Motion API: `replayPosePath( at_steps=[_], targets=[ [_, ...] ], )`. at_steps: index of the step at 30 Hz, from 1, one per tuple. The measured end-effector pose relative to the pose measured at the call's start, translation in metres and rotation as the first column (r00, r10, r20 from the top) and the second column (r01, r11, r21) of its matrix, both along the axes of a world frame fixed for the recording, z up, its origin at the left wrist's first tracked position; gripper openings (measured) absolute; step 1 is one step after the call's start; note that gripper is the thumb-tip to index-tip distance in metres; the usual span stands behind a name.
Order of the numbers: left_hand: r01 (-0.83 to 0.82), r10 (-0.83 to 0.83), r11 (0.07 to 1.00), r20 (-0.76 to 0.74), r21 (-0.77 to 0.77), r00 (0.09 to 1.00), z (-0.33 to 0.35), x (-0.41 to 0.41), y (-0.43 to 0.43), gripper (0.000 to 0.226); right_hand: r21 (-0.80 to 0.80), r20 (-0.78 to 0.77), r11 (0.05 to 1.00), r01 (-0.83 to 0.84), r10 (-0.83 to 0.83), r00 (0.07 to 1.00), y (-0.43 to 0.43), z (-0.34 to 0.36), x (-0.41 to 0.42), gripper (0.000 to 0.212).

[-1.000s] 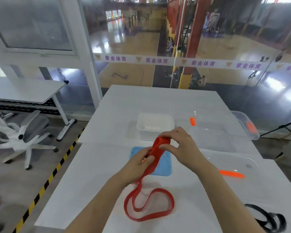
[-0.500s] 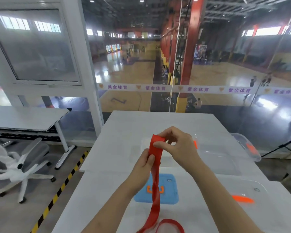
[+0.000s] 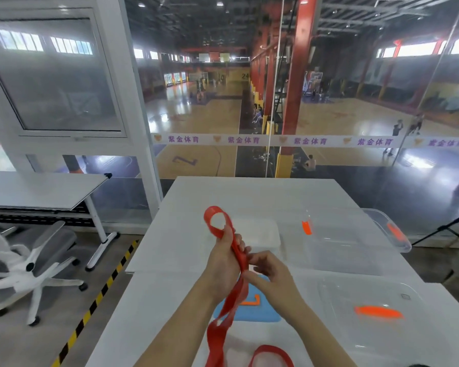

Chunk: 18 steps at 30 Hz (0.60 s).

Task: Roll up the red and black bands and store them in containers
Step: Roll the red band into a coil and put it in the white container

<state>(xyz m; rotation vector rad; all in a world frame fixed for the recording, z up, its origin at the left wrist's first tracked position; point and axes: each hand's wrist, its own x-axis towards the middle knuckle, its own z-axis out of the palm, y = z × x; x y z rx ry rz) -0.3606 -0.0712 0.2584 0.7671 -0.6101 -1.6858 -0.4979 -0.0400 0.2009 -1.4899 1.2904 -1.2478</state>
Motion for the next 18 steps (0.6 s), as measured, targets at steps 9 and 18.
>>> replayPosePath(
  at_steps=[9, 18],
  targets=[
    [0.026, -0.021, 0.998, 0.076, -0.059, 0.997, 0.011, 0.021, -0.008, 0.042, -0.070, 0.085, 0.997, 0.031, -0.025, 0.996, 0.000, 0.011, 0.015, 0.026],
    [-0.039, 0.236, 0.922, 0.478, -0.386, 0.846, 0.013, 0.080, -0.014, 0.084, -0.161, 0.159, 0.986, 0.046, -0.020, 0.987, -0.016, 0.047, 0.001, 0.035]
  ],
)
